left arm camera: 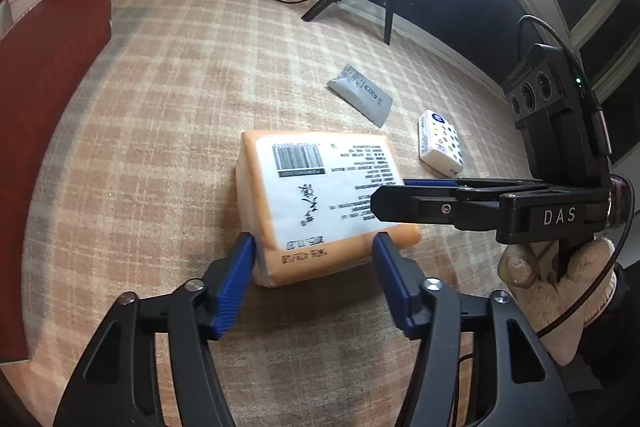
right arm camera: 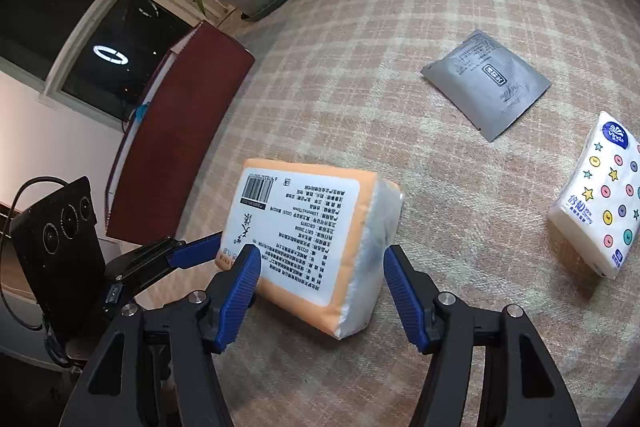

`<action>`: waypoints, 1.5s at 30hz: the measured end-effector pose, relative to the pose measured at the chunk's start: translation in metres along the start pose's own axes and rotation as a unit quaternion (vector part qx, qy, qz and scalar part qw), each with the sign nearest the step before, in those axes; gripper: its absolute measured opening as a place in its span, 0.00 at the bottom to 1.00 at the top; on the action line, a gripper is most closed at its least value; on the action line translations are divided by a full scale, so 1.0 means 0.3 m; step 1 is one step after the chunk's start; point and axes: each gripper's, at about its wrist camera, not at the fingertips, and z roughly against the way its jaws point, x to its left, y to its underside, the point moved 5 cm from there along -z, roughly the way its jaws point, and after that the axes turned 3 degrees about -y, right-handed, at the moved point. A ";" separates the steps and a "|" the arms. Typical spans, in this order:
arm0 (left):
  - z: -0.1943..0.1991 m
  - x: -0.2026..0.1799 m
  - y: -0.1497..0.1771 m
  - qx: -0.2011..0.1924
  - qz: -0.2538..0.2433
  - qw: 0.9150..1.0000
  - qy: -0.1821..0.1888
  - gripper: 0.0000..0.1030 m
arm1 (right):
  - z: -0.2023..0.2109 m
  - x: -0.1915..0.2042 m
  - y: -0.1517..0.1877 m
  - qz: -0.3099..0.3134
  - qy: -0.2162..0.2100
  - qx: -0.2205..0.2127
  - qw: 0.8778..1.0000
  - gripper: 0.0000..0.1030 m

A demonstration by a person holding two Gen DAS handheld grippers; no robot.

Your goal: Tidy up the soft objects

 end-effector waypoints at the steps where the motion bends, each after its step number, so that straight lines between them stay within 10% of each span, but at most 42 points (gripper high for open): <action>1: -0.002 0.002 0.001 0.001 0.002 1.000 0.001 0.50 | -0.003 0.001 0.000 0.001 0.001 0.001 1.000 0.55; 27: 0.083 -0.067 -0.010 -0.038 -0.036 0.998 -0.027 0.43 | 0.088 0.050 0.004 0.024 0.026 -0.023 0.999 0.43; 45: 0.465 0.063 -0.084 -0.145 -0.022 0.988 -0.042 0.43 | 0.160 0.473 -0.117 0.116 0.017 -0.066 0.991 0.43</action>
